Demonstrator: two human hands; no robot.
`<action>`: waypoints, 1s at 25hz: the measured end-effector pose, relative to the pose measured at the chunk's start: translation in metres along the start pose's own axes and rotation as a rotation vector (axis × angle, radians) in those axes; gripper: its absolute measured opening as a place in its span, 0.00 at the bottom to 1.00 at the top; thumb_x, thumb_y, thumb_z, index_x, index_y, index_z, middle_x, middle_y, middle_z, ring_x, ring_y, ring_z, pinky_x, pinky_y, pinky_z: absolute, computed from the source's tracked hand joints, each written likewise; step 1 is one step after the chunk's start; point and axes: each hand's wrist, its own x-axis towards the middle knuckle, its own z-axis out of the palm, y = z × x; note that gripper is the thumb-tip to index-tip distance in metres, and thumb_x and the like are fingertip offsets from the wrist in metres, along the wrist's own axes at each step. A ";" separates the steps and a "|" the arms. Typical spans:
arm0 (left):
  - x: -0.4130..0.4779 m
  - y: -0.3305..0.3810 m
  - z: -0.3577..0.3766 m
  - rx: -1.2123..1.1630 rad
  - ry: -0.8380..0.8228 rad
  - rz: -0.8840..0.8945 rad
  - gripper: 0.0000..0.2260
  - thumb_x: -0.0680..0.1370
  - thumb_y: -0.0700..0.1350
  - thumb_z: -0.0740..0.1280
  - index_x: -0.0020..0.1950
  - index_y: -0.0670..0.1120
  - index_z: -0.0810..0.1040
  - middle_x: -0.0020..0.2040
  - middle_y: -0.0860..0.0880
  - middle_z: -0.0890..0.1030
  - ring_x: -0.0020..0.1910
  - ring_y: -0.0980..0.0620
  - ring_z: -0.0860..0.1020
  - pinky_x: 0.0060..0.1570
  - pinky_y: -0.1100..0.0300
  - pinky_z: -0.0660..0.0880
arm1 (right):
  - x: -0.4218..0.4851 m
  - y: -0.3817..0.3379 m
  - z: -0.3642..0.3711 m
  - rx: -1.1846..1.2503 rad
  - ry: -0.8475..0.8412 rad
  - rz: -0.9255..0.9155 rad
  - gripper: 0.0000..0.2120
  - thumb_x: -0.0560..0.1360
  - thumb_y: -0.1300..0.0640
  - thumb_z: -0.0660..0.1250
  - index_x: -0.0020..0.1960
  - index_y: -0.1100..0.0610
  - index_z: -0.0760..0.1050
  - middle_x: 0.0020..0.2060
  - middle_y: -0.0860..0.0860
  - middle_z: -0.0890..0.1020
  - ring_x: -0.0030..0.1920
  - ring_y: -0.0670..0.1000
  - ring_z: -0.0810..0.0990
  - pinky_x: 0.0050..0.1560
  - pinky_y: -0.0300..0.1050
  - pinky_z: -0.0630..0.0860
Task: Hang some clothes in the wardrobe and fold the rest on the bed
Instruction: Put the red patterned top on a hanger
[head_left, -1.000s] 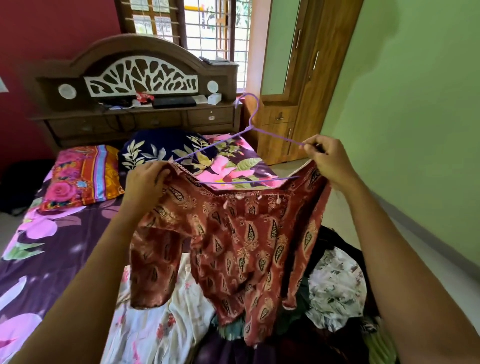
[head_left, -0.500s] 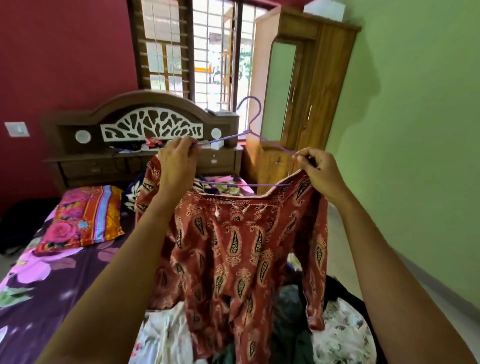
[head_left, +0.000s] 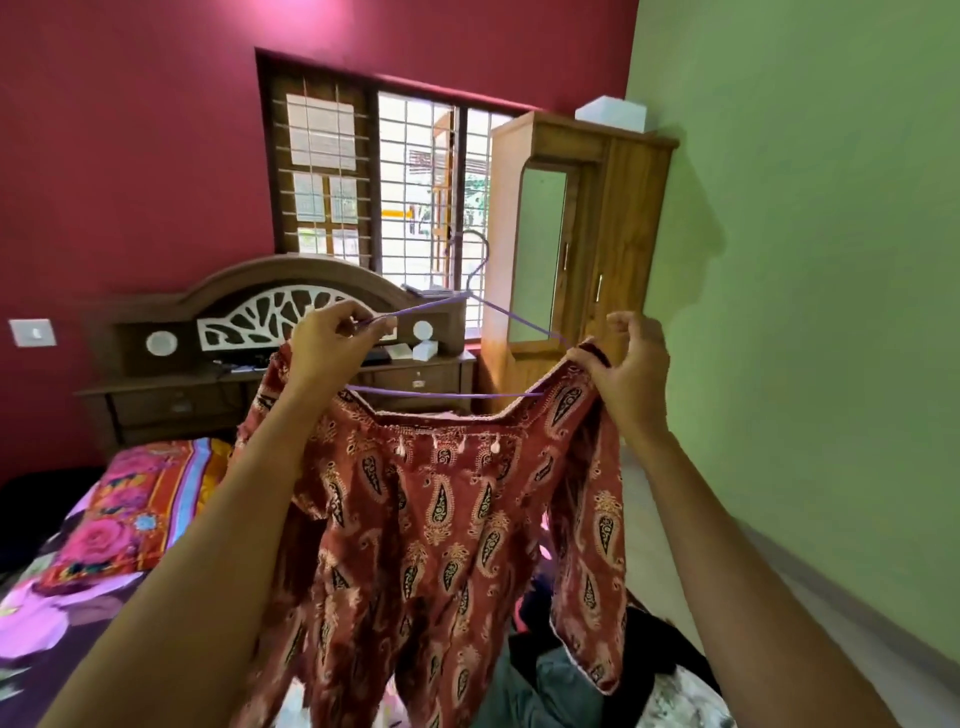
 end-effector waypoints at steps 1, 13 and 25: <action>-0.003 -0.003 0.000 0.022 0.022 -0.026 0.11 0.73 0.51 0.72 0.38 0.44 0.78 0.28 0.50 0.74 0.27 0.55 0.69 0.37 0.58 0.69 | -0.009 -0.001 0.002 -0.062 0.051 -0.010 0.20 0.68 0.51 0.76 0.52 0.62 0.74 0.45 0.49 0.73 0.46 0.48 0.73 0.44 0.29 0.69; -0.026 -0.001 0.010 0.124 0.130 -0.020 0.14 0.73 0.53 0.71 0.40 0.42 0.80 0.31 0.50 0.76 0.31 0.53 0.71 0.43 0.57 0.69 | -0.034 -0.017 0.013 -0.283 -0.031 0.264 0.08 0.77 0.56 0.63 0.47 0.60 0.78 0.34 0.49 0.74 0.34 0.48 0.70 0.26 0.33 0.55; -0.054 -0.012 0.026 0.303 0.203 0.113 0.14 0.73 0.53 0.71 0.44 0.42 0.83 0.41 0.45 0.82 0.46 0.46 0.76 0.50 0.59 0.57 | -0.029 0.013 0.017 0.167 -0.358 0.142 0.05 0.74 0.58 0.71 0.47 0.59 0.80 0.39 0.49 0.80 0.39 0.46 0.77 0.38 0.29 0.70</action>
